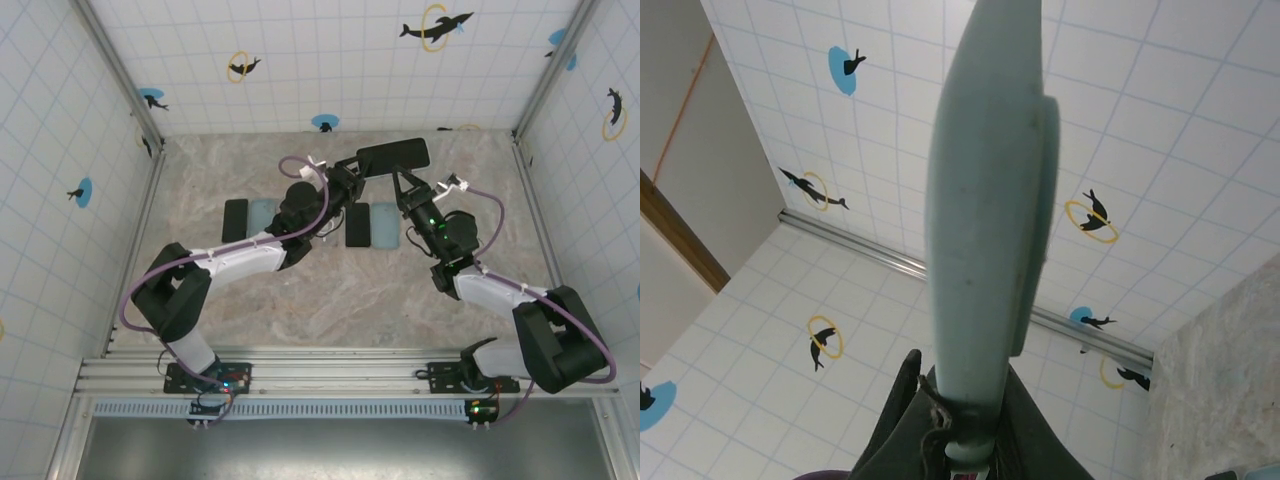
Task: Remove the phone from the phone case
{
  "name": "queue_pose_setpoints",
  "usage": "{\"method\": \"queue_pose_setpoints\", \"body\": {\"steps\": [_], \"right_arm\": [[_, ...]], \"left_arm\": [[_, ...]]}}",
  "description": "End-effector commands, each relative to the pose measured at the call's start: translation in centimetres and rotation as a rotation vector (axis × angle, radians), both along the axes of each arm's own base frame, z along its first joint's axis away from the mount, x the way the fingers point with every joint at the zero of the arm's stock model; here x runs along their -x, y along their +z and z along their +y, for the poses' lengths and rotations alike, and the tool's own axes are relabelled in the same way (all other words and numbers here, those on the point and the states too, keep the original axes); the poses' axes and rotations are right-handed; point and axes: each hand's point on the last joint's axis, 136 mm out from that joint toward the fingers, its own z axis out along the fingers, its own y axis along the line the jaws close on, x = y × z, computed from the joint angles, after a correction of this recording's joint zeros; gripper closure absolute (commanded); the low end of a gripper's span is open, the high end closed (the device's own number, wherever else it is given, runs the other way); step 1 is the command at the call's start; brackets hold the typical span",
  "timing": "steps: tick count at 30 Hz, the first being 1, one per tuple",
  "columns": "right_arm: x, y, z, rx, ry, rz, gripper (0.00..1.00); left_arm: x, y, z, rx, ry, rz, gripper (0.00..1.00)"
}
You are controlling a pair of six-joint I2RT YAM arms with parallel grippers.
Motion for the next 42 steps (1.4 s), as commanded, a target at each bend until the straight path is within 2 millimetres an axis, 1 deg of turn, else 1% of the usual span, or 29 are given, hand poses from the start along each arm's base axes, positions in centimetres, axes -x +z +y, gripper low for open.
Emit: {"method": "queue_pose_setpoints", "body": {"steps": [1, 4, 8, 10, 12, 13, 16, 19, 23, 25, 27, 29, 31, 35, 38, 42], "right_arm": [[0.7, 4.0, -0.9, -0.018, -0.020, -0.134, 0.99], [0.8, 4.0, -1.4, 0.065, -0.019, -0.169, 0.99], [1.0, 3.3, -1.9, 0.262, 0.015, -0.223, 0.99], [1.5, 2.9, -1.4, 0.373, 0.090, -0.275, 0.99], [2.0, 2.5, -1.0, 0.474, 0.165, -0.326, 0.99], [2.4, 2.1, -0.7, 0.529, 0.214, -0.352, 0.99], [3.4, 1.0, 0.5, 0.689, 0.342, -0.422, 0.98], [4.3, 0.5, 1.2, 0.778, 0.413, -0.490, 0.98], [5.7, 0.8, 1.9, 0.799, 0.492, -0.579, 0.99], [6.4, 0.8, 2.3, 0.813, 0.527, -0.620, 0.99], [6.9, 0.7, 2.7, 0.838, 0.549, -0.655, 0.99], [7.3, 0.7, 2.9, 0.849, 0.571, -0.689, 0.99], [7.6, 0.8, 3.1, 0.848, 0.590, -0.711, 0.99], [7.8, 0.7, 3.5, 0.830, 0.647, -0.723, 0.99], [8.2, 0.7, 4.0, 0.819, 0.702, -0.732, 0.99], [8.4, 0.4, 4.1, 0.814, 0.738, -0.736, 0.99]], "left_arm": [[0.6, 1.3, 0.3, -0.014, -0.001, -0.055, 0.49], [0.2, 1.3, 1.0, -0.089, -0.002, -0.093, 0.37], [-0.8, 0.7, 2.2, -0.317, -0.013, -0.167, 0.29], [-0.9, 1.0, 2.6, -0.411, -0.052, -0.239, 0.28], [-0.9, 1.4, 2.5, -0.487, -0.135, -0.335, 0.27], [-0.7, 1.8, 2.3, -0.544, -0.187, -0.399, 0.28], [0.6, 1.4, 1.3, -0.720, -0.337, -0.542, 0.29], [1.6, 1.5, 1.0, -0.764, -0.449, -0.625, 0.29], [2.8, 1.9, 1.2, -0.720, -0.561, -0.700, 0.30], [3.2, 2.0, 1.1, -0.745, -0.602, -0.754, 0.31], [3.6, 1.6, 1.1, -0.770, -0.644, -0.773, 0.31], [3.6, 0.7, 1.2, -0.809, -0.672, -0.765, 0.33], [3.8, 0.1, 1.1, -0.813, -0.708, -0.758, 0.36], [4.9, 0.6, 0.8, -0.749, -0.768, -0.764, 0.43], [5.8, 1.2, 0.9, -0.712, -0.798, -0.777, 0.53], [6.6, 1.1, 1.0, -0.687, -0.836, -0.770, 0.67]]}}
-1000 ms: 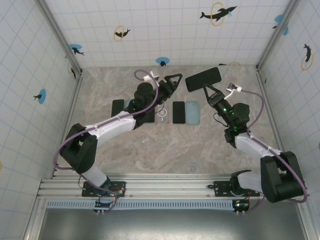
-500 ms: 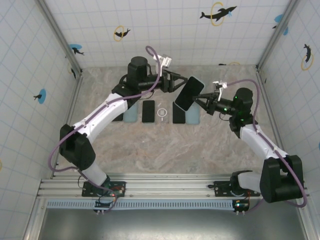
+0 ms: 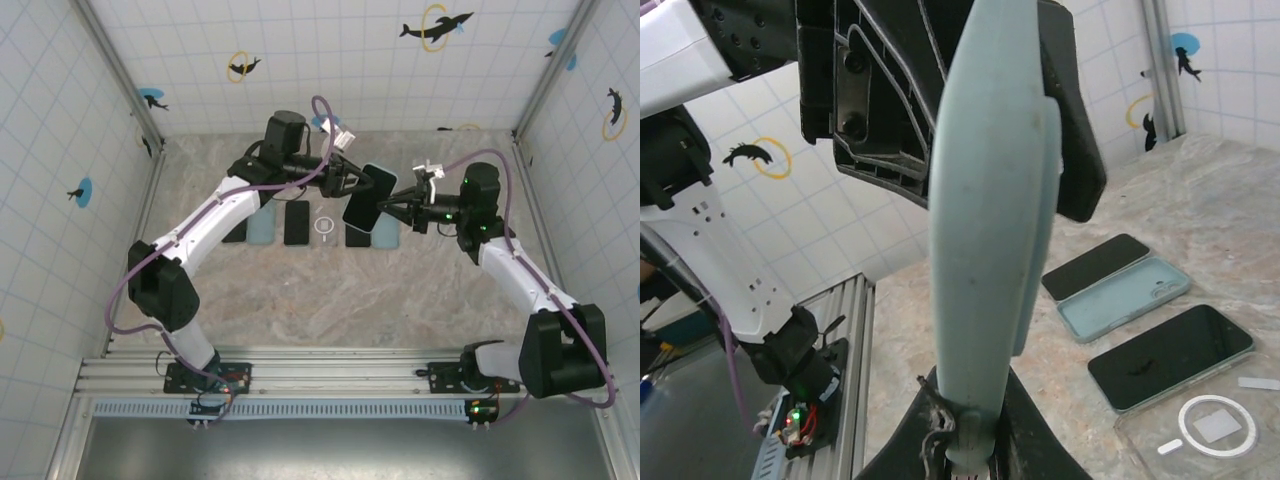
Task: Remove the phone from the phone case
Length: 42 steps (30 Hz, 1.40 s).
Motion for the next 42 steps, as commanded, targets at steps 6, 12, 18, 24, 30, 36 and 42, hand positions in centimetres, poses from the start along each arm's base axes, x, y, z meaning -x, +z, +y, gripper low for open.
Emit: {"method": "queue_pose_setpoints", "body": {"steps": [6, 12, 18, 24, 30, 36, 42], "right_arm": [[1.2, 2.1, 0.7, -0.022, 0.134, -0.089, 0.99], [0.9, 2.0, 0.8, -0.027, 0.171, -0.084, 0.98], [0.5, 2.2, 0.7, -0.026, 0.164, -0.103, 0.83], [0.0, 1.8, 0.3, -0.012, 0.092, -0.122, 0.50], [-1.6, 1.5, -1.1, -0.063, -0.177, -0.056, 0.33], [-2.0, 2.1, -3.2, -0.349, -0.399, 0.170, 0.29], [0.6, 4.0, -3.0, -0.618, -0.354, 0.263, 0.30]], "left_arm": [[1.8, 1.5, 0.3, 0.040, -0.093, -0.003, 0.85], [2.7, 1.8, 0.5, 0.061, -0.132, 0.023, 0.94], [2.5, 1.7, 0.7, 0.057, -0.099, 0.011, 1.00], [-0.1, 4.1, 1.1, 0.150, 0.094, -0.046, 1.00], [-2.2, 8.0, 2.7, 0.389, 0.317, -0.041, 1.00], [-4.1, 10.5, 4.8, 0.596, 0.510, 0.054, 1.00], [-4.5, 9.5, 5.7, 0.709, 0.649, 0.158, 1.00]]}}
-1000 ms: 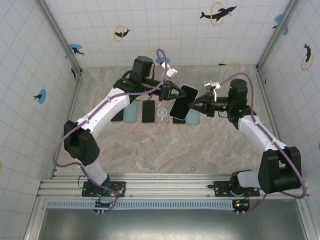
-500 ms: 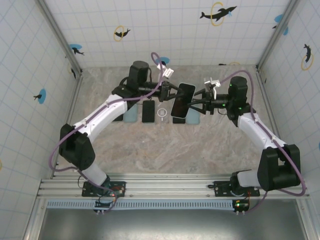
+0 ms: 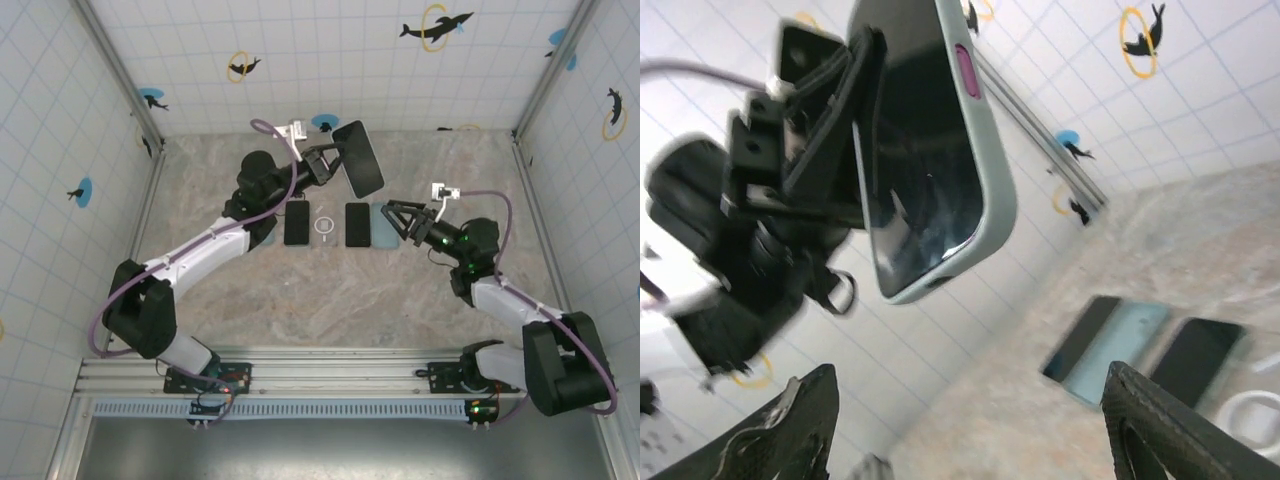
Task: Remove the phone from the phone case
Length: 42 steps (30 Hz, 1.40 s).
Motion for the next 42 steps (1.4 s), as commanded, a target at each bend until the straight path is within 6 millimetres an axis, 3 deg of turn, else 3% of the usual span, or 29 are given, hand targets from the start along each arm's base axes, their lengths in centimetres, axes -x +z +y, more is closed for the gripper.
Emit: {"method": "queue_pose_setpoints", "body": {"steps": [1, 7, 12, 15, 23, 28, 35, 42], "right_arm": [[1.4, 5.6, -0.9, -0.262, -0.042, -0.079, 0.30], [1.1, 5.4, 0.5, -0.330, -0.048, -0.012, 0.35], [0.4, 5.5, 0.9, -0.333, -0.072, -0.005, 0.53], [0.2, 5.7, 1.2, -0.332, -0.063, -0.010, 0.59], [0.9, 7.4, 1.2, -0.389, -0.027, -0.083, 0.73], [1.0, 7.4, 2.0, -0.356, 0.003, -0.100, 0.84], [0.1, 5.9, 3.0, -0.206, -0.019, -0.120, 0.93], [-1.7, 1.5, 3.0, 0.069, -0.109, -0.119, 0.95]], "left_arm": [[0.9, 5.0, 1.7, 0.237, 0.087, -0.030, 1.00], [1.4, 4.2, 1.4, 0.372, 0.109, 0.073, 1.00], [1.5, 4.3, 0.9, 0.443, 0.094, 0.115, 1.00], [1.6, 4.3, 0.7, 0.484, 0.079, 0.142, 1.00], [1.7, 3.8, 0.0, 0.477, 0.069, 0.165, 1.00], [1.8, 4.0, -0.1, 0.486, 0.061, 0.174, 1.00], [2.1, 4.1, -0.5, 0.496, 0.030, 0.205, 1.00], [2.7, 5.4, -1.5, 0.522, -0.061, 0.243, 1.00]]}}
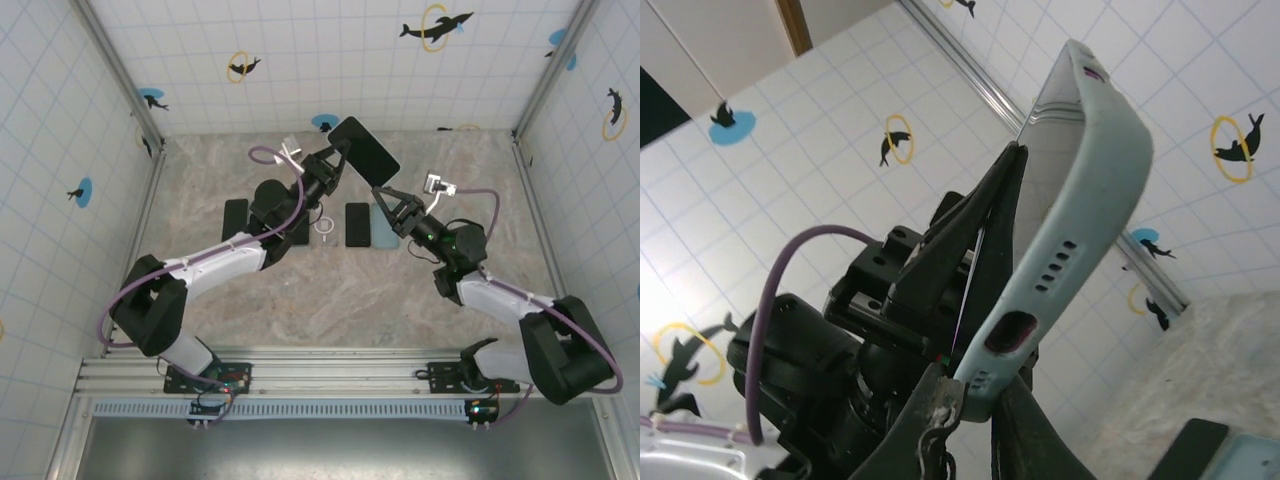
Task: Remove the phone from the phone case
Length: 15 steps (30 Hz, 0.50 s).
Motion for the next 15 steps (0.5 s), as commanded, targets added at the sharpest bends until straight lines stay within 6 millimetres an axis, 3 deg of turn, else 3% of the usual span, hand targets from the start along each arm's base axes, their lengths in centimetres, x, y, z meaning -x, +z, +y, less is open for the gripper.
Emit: {"method": "queue_pose_setpoints", "body": {"steps": [1, 5, 15], "right_arm": [[-2.2, -4.6, 0.3, 0.232, -0.079, 0.025, 0.95], [-3.1, -6.1, -0.5, 0.329, -0.135, 0.044, 0.95], [-3.3, -4.1, -2.1, 0.196, -0.124, 0.072, 0.93]], "left_arm": [[2.4, 4.5, -1.3, 0.115, -0.139, -0.060, 1.00], [2.8, 4.6, -1.7, 0.129, -0.187, -0.046, 1.00], [3.4, 5.3, -2.0, 0.098, -0.210, -0.086, 1.00]]}}
